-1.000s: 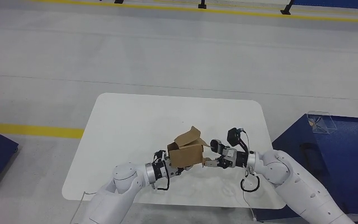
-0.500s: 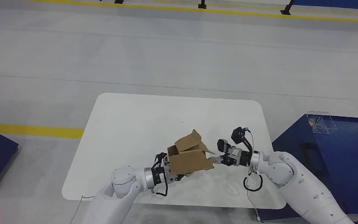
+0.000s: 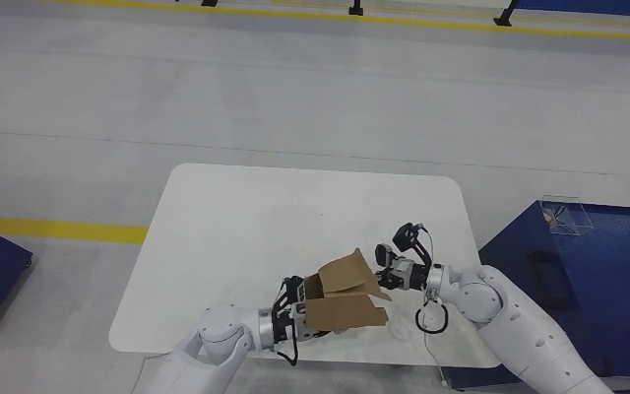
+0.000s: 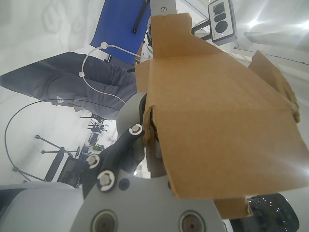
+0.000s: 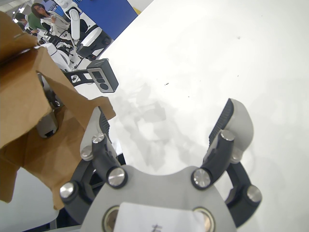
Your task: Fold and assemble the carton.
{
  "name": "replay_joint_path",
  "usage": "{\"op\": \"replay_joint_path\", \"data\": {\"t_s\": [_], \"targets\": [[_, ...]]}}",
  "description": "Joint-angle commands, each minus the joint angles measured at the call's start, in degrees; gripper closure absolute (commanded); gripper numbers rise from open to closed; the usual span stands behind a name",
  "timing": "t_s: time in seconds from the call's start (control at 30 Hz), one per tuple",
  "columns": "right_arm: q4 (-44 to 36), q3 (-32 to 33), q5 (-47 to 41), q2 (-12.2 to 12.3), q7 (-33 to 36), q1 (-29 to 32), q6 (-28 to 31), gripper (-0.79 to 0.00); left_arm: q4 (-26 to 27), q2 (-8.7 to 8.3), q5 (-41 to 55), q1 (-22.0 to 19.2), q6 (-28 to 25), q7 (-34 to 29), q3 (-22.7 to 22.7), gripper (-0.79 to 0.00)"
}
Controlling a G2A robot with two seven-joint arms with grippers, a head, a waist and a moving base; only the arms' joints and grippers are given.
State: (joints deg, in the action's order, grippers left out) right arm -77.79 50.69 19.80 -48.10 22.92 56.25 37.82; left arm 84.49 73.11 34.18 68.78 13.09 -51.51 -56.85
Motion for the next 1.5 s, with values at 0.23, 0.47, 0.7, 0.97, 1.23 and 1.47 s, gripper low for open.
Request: {"op": "replay_joint_path", "data": {"t_s": [0.23,0.47,0.7,0.97,1.23,1.47], "targets": [[1.7,3.8,-1.0,0.4,0.7,1.0,1.3,-0.785,-0.1,-0.02,0.2,0.3,-0.2,1.5,-0.2,0.0],[1.1,10.4,-2.2,2.0,-0.2,3.9,3.4,-0.785,-1.8,0.29,3.3,-0.7,1.0,3.6,-0.3,0.0],[-5.1,16.1,-3.4,3.4,-0.7,9.5,5.7,-0.785,-3.2,0.63,3.2,-1.6,-0.4,4.3,0.9,0.0],[-8.5,13.9,-2.3,2.6,1.5,10.0,3.3,-0.785,-3.6,0.86,2.0,-2.0,-1.6,4.9,2.2,0.0],[-6.6,9.3,-1.1,0.8,2.7,6.8,1.8,-0.785,-4.0,1.03,2.1,-2.4,-1.7,4.9,2.8,0.0],[-4.6,8.9,-1.7,0.1,2.9,5.5,3.1,-0.785,-4.3,1.04,2.3,-2.5,-1.6,5.0,2.8,0.0]]}}
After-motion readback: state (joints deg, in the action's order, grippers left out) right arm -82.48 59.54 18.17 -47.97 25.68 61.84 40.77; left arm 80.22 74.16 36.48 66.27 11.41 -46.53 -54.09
